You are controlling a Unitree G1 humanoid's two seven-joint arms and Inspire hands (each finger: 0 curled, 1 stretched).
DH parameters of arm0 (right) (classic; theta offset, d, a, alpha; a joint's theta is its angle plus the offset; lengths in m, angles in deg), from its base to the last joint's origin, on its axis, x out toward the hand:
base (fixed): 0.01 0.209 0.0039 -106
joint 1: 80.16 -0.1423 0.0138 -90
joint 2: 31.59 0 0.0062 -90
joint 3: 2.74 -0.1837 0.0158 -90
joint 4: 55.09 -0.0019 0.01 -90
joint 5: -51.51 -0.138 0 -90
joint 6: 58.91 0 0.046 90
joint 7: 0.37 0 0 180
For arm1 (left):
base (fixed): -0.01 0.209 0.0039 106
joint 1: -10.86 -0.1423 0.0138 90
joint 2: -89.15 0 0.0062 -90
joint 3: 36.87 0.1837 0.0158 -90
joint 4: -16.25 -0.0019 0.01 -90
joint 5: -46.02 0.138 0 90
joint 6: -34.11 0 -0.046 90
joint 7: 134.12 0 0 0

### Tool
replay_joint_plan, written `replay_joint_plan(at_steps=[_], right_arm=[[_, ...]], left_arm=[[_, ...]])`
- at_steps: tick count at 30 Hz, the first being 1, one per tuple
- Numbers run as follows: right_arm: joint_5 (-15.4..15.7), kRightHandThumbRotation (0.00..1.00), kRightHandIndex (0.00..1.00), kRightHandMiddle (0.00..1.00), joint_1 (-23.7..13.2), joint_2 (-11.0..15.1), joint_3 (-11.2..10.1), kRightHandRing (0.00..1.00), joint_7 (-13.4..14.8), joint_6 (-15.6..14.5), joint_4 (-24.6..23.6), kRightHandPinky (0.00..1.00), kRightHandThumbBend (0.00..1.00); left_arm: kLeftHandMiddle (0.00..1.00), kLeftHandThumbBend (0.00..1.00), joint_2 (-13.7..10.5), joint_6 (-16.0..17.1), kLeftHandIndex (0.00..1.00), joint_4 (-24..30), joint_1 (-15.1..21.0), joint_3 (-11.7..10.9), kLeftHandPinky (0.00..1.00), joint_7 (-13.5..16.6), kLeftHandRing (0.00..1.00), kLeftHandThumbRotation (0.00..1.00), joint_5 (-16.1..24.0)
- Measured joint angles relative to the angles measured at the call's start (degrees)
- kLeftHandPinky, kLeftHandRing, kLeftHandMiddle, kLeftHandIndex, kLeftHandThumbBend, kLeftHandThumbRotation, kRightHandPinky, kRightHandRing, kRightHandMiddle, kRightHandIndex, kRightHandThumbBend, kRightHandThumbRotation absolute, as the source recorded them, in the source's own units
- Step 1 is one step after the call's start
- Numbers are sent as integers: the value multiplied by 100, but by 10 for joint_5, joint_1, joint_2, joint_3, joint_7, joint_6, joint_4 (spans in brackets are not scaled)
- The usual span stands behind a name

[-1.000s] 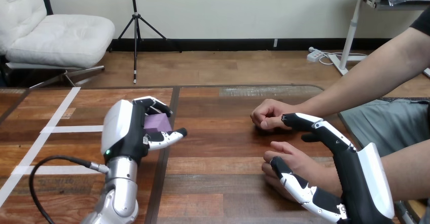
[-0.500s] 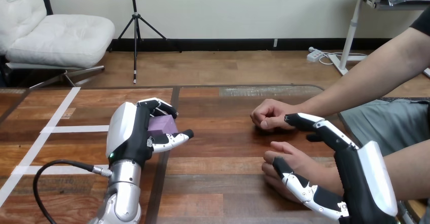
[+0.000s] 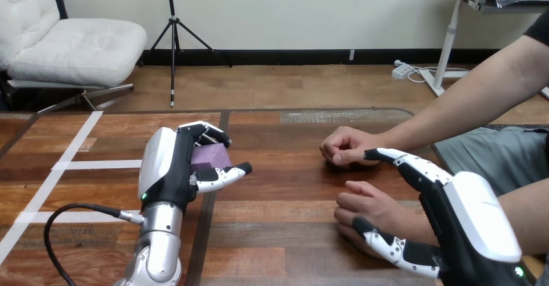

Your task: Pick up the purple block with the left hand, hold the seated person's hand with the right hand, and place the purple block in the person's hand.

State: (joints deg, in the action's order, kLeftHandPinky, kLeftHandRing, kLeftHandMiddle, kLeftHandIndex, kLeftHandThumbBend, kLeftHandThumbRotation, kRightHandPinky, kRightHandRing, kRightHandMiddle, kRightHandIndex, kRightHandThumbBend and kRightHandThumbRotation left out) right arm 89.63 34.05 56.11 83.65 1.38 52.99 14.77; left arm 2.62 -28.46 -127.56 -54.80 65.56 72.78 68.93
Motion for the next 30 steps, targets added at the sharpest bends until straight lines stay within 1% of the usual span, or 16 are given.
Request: replay_joint_plan(at_steps=[4, 6, 12, 18, 24, 30], right_arm=[[16, 24, 88, 89, 0, 18, -5, 91, -29, -33, -21, 91, 64], [24, 22, 88, 90, -1, 26, -8, 91, -42, -47, -29, 92, 66], [32, 16, 89, 91, -5, 52, -17, 92, -77, -87, -39, 93, 71], [37, 14, 87, 90, -13, 79, -23, 90, -104, -116, -39, 92, 76], [51, 14, 86, 89, -26, 110, -27, 90, -129, -142, -39, 92, 78], [57, 14, 86, 89, -40, 134, -29, 90, -146, -157, -34, 92, 79]], left_arm=[[46, 75, 1, 5, 49, 8, -3, 0, 37, -1, 41, 0, 0], [47, 75, 2, 7, 49, 12, -6, 0, 37, -1, 42, 0, 0], [47, 76, 3, 18, 49, 21, -13, 0, 37, -4, 42, 0, 0], [47, 75, 6, 20, 49, 28, -19, 0, 37, -6, 42, 0, 1], [48, 74, 8, 24, 49, 34, -26, 0, 37, -11, 43, 0, 0], [48, 74, 10, 33, 49, 46, -37, 0, 37, -18, 43, 0, 0]])
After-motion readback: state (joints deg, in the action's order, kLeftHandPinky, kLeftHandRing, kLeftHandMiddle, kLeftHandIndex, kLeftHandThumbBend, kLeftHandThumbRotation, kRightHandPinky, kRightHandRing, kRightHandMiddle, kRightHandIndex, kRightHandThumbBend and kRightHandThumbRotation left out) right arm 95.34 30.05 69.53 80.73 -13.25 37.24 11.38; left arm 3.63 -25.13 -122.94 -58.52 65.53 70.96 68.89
